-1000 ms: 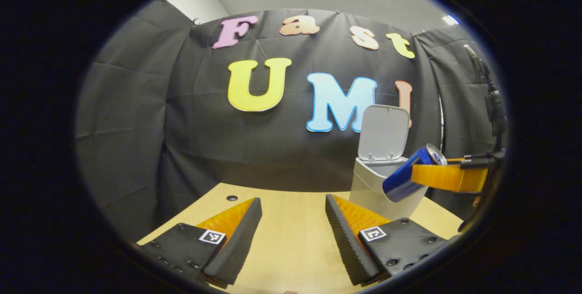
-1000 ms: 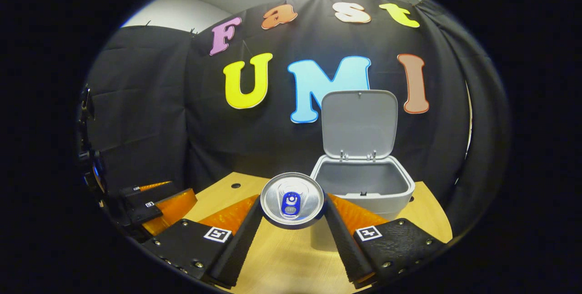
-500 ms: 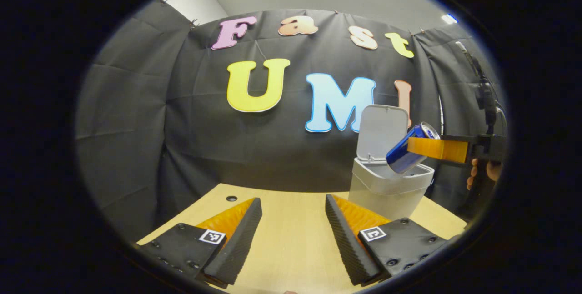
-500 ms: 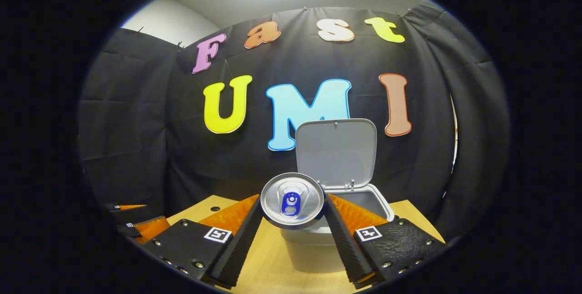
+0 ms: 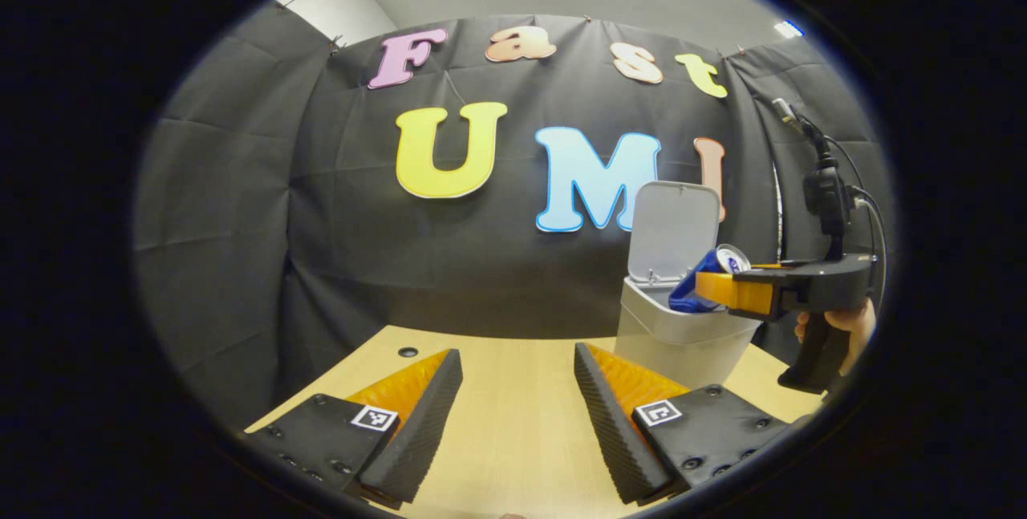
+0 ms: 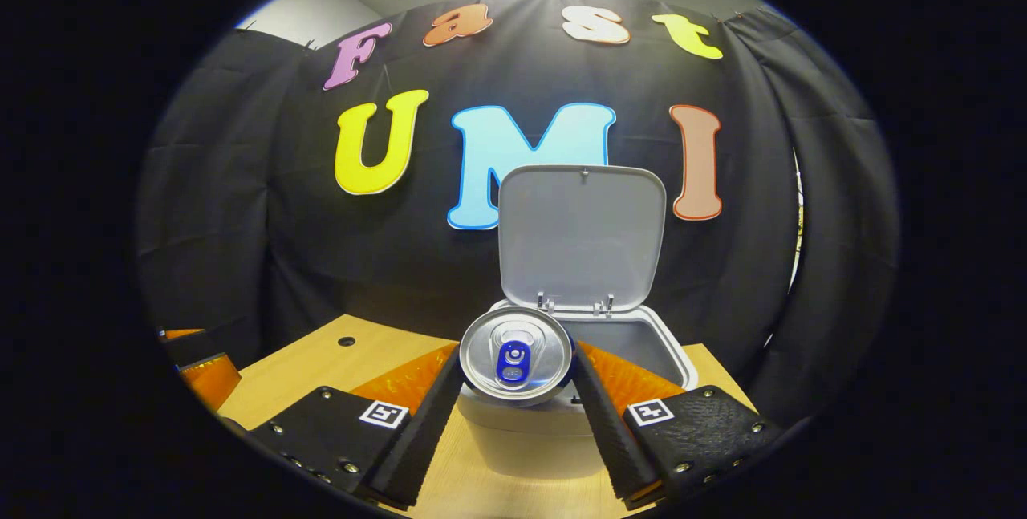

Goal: Press the lid of the desktop garbage bin to open it, pick up the crumpled paper on the desktop and throw it into the bin, then pick up the pop can on the desktop and drop it into the bin, and finally close the garbage bin lid.

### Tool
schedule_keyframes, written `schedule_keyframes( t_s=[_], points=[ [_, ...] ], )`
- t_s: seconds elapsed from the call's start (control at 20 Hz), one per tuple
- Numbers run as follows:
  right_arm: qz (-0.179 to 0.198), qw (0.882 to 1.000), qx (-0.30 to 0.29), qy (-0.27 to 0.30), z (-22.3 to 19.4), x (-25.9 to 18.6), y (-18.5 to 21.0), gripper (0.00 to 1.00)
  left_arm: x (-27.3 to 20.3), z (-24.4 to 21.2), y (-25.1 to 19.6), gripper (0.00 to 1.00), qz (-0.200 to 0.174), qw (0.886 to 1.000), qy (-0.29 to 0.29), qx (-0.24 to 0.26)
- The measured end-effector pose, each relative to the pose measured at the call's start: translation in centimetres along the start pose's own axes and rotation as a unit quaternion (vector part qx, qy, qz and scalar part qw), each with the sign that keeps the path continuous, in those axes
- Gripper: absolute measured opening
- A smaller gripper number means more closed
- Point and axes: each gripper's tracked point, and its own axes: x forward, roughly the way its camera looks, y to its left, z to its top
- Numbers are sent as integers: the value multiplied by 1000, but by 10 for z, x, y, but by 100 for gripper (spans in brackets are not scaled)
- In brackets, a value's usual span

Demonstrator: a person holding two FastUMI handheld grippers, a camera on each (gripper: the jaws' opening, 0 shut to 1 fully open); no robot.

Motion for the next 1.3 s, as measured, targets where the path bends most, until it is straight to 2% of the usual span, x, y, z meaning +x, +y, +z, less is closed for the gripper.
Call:
schedule_keyframes(
  t_s=[0.25,0.4,0.5,0.65,0.7,0.75,0.8,1.1,1.25,1.3],
  points=[
    [-4,1000,-1,16,-9,10,0,85,2,0,-1,94,-3,1000,3,3],
    [-6,1000,-1,19,-9,14,-1,86,2,1,-3,89,-5,1000,1,2],
    [-8,1000,1,14,-5,14,-3,88,1,2,-3,92,-5,1000,1,0],
    [-9,1000,-2,8,0,15,-3,88,0,4,-1,89,-3,1000,-2,-1],
    [-8,1000,-5,6,3,15,-4,88,0,6,-1,94,-2,1000,-4,-2],
    [-8,1000,-9,3,6,15,-4,88,0,7,0,94,-2,1000,-5,-2],
    [-8,1000,-14,-2,11,15,-4,88,-1,6,0,89,-2,1000,-6,-2],
    [-2,998,-40,-44,57,18,-4,88,-3,13,-2,92,-5,1000,-16,-5],
    [1,997,-39,-63,80,22,-3,88,-6,16,0,89,-5,1000,-21,-9],
    [0,997,-40,-68,88,23,-5,88,-5,15,1,92,-5,1000,-20,-8]
  ],
)
